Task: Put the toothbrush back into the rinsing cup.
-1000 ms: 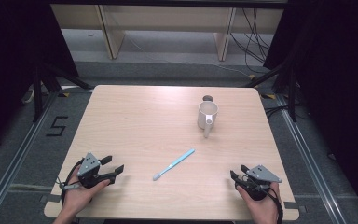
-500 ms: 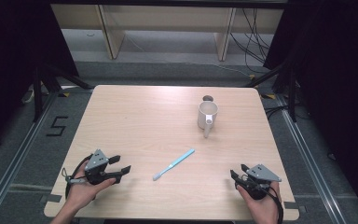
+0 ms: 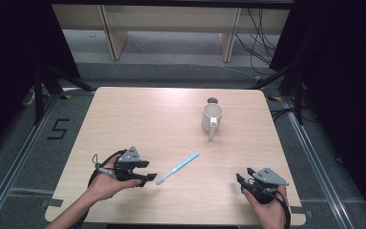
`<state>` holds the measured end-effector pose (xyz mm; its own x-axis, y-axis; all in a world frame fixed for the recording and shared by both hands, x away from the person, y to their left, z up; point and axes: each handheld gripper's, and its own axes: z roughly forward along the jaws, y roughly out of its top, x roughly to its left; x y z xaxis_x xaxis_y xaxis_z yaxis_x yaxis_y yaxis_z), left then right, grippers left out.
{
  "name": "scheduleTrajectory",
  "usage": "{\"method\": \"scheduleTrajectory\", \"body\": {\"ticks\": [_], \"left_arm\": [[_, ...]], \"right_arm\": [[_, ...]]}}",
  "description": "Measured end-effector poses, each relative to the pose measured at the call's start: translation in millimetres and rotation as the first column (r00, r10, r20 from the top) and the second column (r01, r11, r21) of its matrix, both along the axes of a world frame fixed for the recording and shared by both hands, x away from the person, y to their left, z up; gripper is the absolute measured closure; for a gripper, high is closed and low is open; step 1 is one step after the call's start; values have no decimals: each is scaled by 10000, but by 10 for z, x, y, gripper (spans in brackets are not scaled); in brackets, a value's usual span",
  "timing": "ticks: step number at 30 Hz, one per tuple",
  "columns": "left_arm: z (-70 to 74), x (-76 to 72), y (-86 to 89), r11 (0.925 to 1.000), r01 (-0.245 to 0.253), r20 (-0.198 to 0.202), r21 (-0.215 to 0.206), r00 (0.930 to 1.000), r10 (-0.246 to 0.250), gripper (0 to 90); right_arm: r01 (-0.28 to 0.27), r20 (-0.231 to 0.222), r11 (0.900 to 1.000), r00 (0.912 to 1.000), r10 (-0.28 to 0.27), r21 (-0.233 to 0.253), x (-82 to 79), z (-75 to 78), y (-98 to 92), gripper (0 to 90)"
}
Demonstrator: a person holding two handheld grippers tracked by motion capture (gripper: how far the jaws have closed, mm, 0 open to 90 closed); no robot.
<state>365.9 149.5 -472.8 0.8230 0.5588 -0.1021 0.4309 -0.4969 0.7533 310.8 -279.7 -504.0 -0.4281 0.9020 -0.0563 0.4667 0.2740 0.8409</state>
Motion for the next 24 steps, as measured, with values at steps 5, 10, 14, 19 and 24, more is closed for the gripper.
{"method": "scheduleTrajectory", "body": {"ticks": [5, 10, 14, 19, 24], "left_arm": [[58, 75, -194, 9985, 307, -267, 444, 9992, -295, 439], [132, 158, -398, 9941, 197, -858, 1069, 9963, -105, 471], [160, 240, -506, 9805, 775, -663, 1805, 9956, -665, 477], [156, 282, -675, 9702, 898, -917, 2252, 9933, -707, 501], [130, 321, -838, 9605, 933, -1265, 2622, 9901, -617, 545]], "right_arm": [[-20, -57, 9998, 10000, 21, 173, 1, 8, 11, 512], [-63, -68, 10000, 10000, 63, 27, 9, 12, 5, 514], [38, -209, 9998, 9998, -34, 192, -2, 13, 28, 514], [62, -323, 9997, 9995, -54, 250, -5, 16, 37, 514], [-74, -292, 9997, 9995, 81, 224, 11, 13, 21, 514]]}}
